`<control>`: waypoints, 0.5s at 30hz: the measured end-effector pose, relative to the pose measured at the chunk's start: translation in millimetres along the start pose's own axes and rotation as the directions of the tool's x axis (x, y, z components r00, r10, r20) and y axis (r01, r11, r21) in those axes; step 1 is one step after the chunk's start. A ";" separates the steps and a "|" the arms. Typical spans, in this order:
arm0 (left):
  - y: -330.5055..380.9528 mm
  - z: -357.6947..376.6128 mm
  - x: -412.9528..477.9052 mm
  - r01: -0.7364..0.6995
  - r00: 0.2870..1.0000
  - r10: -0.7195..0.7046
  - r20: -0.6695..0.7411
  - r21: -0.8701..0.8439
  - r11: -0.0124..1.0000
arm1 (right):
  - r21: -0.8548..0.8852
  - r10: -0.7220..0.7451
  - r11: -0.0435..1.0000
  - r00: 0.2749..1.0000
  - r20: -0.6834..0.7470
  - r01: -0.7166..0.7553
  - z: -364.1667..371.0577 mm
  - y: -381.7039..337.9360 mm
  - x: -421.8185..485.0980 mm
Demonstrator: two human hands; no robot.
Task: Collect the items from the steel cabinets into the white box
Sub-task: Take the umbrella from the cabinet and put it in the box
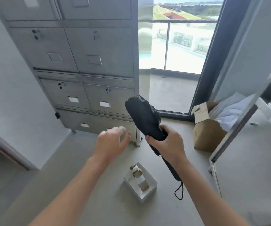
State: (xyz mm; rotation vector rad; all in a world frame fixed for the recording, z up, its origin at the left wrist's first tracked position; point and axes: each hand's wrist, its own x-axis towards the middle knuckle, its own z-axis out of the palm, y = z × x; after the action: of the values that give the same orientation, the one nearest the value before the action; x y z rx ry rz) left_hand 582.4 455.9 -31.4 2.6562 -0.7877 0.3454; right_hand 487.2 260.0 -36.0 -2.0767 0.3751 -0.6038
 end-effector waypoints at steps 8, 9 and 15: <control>-55.0 29.1 58.2 0.164 0.986 -0.165 0.004 0.023 0.986 | 0.043 -0.023 0.999 0.985 0.174 0.016 67.6 19.3 103.2; -63.6 35.2 67.1 0.179 0.984 -0.179 0.016 0.026 0.984 | 0.047 -0.021 0.999 0.982 0.188 0.013 78.3 22.4 115.7; -119.4 78.8 131.8 0.240 0.968 -0.240 0.075 0.001 0.971 | 0.024 0.032 0.999 0.968 0.247 -0.039 139.3 43.2 188.5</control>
State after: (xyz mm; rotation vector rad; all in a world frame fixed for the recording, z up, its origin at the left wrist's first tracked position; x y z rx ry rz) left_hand 767.5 455.6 -91.1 2.7307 -0.4782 0.1795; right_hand 719.7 243.0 -85.4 -2.0832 0.2570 -0.3216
